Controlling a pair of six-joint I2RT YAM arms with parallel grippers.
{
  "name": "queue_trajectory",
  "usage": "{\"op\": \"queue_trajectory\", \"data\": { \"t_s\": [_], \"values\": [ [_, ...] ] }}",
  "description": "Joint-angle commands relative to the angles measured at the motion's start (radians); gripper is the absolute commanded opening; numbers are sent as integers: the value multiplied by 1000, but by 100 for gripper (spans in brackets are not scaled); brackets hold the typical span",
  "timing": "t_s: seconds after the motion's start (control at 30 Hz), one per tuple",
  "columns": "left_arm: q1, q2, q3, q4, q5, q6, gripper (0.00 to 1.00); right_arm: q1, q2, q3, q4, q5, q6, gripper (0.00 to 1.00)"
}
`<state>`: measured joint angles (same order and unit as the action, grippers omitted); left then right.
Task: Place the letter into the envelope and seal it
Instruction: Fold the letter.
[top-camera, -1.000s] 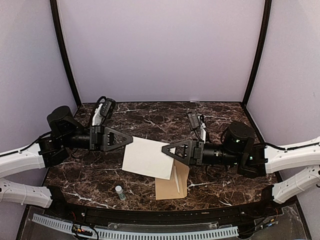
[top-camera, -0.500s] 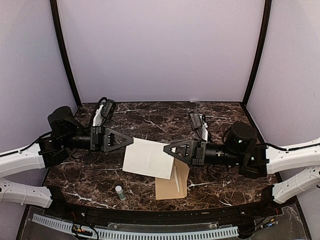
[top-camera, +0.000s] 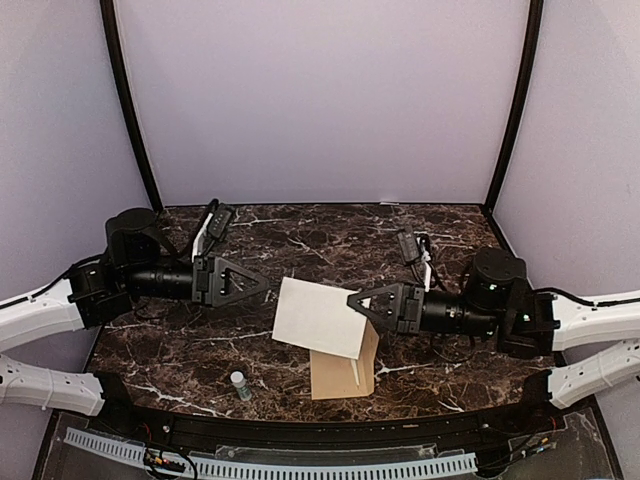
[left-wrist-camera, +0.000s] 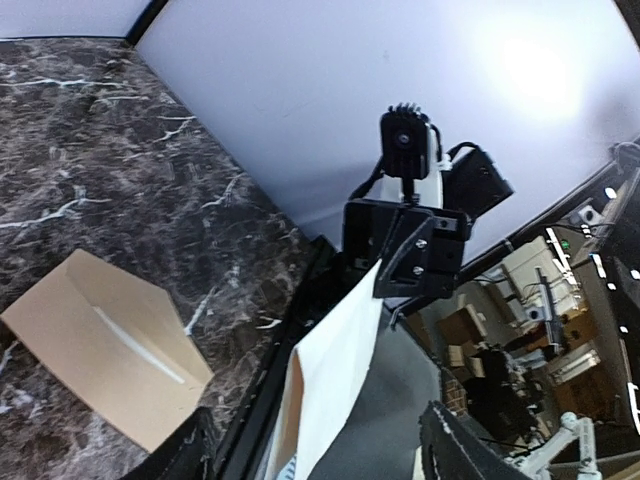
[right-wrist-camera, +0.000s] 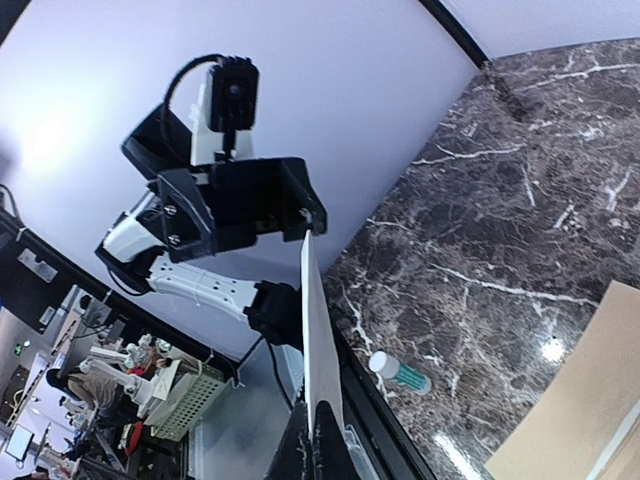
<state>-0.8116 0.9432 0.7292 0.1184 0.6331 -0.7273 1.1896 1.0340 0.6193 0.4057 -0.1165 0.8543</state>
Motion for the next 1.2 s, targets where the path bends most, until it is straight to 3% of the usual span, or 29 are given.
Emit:
{"op": "queue_trajectory", "data": {
  "t_s": [0.0, 0.13, 0.33, 0.7, 0.77, 0.83, 0.97, 1.17],
  "values": [
    [3, 10, 104, -278, -179, 180, 70, -10, 8, 85, -276, 70, -56, 0],
    [3, 38, 169, -379, -218, 227, 72, -13, 26, 141, -436, 54, -102, 0],
    [-8, 40, 136, -250, -84, 247, 67, -14, 37, 182, -513, -93, -169, 0],
    [-217, 145, 166, -199, -49, 334, 64, -10, 73, 241, -549, -305, -238, 0],
    [-257, 202, 188, -214, -53, 346, 62, -9, 81, 253, -548, -315, -244, 0],
    [-284, 249, 220, -244, -53, 356, 49, -7, 87, 256, -539, -322, -246, 0],
    [-334, 322, 254, -259, -52, 367, 36, -4, 95, 260, -536, -342, -247, 0],
    [-353, 331, 240, -195, -30, 344, 31, -1, 93, 263, -574, -346, -251, 0]
  ]
}}
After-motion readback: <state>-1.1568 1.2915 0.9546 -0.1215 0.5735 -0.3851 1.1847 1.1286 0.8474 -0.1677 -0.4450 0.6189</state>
